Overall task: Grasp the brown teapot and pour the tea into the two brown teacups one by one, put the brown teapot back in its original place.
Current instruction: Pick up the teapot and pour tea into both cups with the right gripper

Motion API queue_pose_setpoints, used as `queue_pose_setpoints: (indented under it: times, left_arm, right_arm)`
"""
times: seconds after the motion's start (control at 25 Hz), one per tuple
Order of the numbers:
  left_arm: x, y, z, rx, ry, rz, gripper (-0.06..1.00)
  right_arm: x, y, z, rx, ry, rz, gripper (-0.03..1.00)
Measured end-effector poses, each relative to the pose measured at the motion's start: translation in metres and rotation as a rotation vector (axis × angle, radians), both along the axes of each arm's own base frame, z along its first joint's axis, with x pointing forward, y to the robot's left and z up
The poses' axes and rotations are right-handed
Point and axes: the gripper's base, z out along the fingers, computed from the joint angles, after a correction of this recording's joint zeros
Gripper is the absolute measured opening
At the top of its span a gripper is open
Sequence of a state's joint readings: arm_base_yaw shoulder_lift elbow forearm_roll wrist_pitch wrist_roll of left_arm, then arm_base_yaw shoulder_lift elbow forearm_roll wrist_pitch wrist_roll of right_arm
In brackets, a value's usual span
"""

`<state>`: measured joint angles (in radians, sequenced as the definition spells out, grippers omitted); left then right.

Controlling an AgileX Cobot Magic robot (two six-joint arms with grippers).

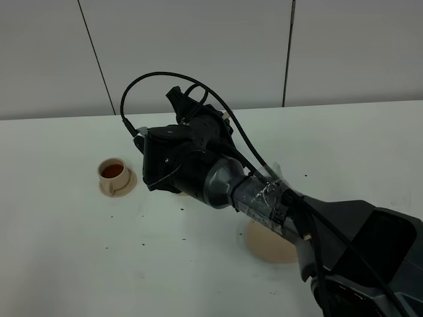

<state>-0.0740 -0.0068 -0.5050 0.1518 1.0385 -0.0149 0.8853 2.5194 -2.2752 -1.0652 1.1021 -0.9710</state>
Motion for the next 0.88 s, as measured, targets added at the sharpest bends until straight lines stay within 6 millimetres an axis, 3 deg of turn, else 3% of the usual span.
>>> queue_pose_setpoints:
  times: [0.88]
  left_arm:
    - [0.0, 0.0, 0.0, 0.0, 0.0, 0.0, 0.24]
  right_arm:
    - [-0.0061, 0.0041, 0.0015, -0.001, -0.019, -0.016, 0.1]
